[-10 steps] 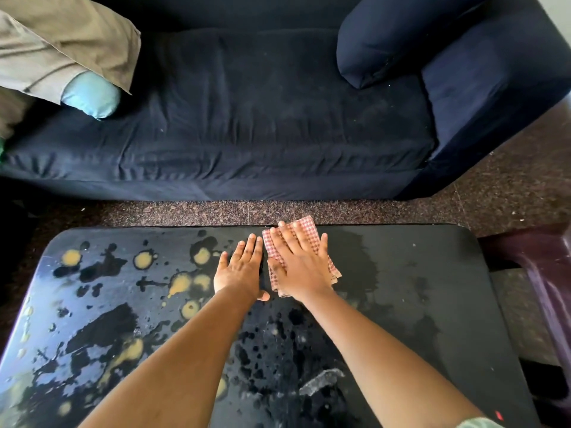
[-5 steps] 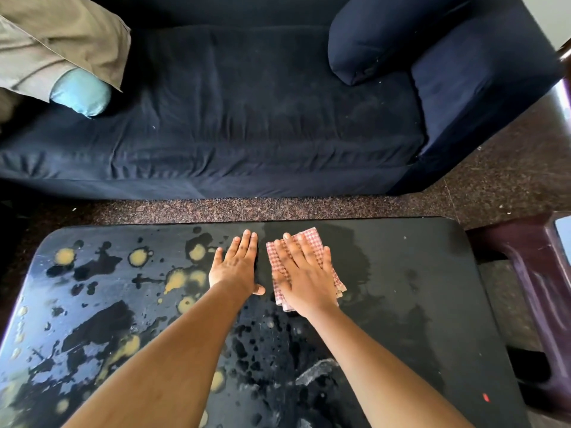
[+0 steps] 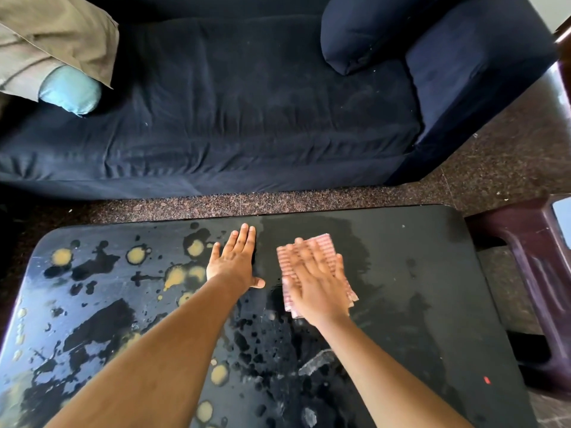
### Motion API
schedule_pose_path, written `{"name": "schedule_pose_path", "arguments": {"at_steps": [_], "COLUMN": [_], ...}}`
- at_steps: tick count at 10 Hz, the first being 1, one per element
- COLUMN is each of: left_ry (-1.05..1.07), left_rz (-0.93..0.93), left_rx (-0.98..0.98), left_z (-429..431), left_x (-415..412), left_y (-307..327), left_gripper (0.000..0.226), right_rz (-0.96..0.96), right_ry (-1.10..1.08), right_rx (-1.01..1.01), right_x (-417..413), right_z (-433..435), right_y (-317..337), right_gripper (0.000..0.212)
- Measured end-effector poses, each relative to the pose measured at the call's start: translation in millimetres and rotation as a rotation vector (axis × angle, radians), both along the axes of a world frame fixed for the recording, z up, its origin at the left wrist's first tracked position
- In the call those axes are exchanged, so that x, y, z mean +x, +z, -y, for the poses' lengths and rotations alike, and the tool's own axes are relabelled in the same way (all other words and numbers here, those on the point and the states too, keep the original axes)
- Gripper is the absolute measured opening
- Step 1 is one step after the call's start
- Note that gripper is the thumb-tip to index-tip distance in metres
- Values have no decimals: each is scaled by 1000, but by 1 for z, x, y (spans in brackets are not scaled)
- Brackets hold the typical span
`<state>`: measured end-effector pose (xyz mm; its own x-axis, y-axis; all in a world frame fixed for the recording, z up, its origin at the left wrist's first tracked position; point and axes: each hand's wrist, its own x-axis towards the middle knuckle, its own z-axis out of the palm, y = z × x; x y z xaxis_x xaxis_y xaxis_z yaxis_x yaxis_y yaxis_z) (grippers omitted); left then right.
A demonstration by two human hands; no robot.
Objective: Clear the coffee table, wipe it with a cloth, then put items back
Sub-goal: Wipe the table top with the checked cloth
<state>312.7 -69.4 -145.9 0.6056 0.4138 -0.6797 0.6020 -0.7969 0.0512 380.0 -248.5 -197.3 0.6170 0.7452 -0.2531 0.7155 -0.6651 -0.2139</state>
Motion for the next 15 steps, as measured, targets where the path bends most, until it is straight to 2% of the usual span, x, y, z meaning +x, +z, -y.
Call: {"name": "schedule_pose_path", "arguments": {"at_steps": [1,2,4,5,6,7,8,9,11,12,14,15], "left_ry": [3,10,-1,-3,-8,-8,-8,-6,-11,-9,-6,-3], "left_rz": [5,0,-7,-9,-15,-13,5,19,7,0,-13,1], "left_rx": [-1,-15,-9,2,4,6,12,-1,7,16,17,8], "left_z": [-1,1,0,0,1,0,0,-1,0,1,2,1], "left_x": [-1,1,1,0,-1,-1,-1,-3,-4,-2,0,-2], "left_y": [0,0,0,1,1,0,-2,-2,0,-1,-1,-1], "left_gripper": [118,118,118,118,118,117,113,110,117,117,116,116], "right_rz": [82,71,63,105,139,153,103,89,138,138,76,93], "right_ry": [-245,-330,-17,-81,-249,-340,-159,4,-291,-377,-24,-61], "right_rx": [-19,-6,48,36,0,7,89,90,5,2,71,48], "right_x": [11,-8,-38,-24,-16,-29,-66,-76,-41,-51,-96,-85], "right_z": [29,11,-16,16,45,32,3,3,60,45,18,49], "right_y": [1,5,2,-3,-4,-1,3,3,-1,0,6,5], "right_gripper": [60,63,61,61,60,62,63,63,61,62,64,63]}}
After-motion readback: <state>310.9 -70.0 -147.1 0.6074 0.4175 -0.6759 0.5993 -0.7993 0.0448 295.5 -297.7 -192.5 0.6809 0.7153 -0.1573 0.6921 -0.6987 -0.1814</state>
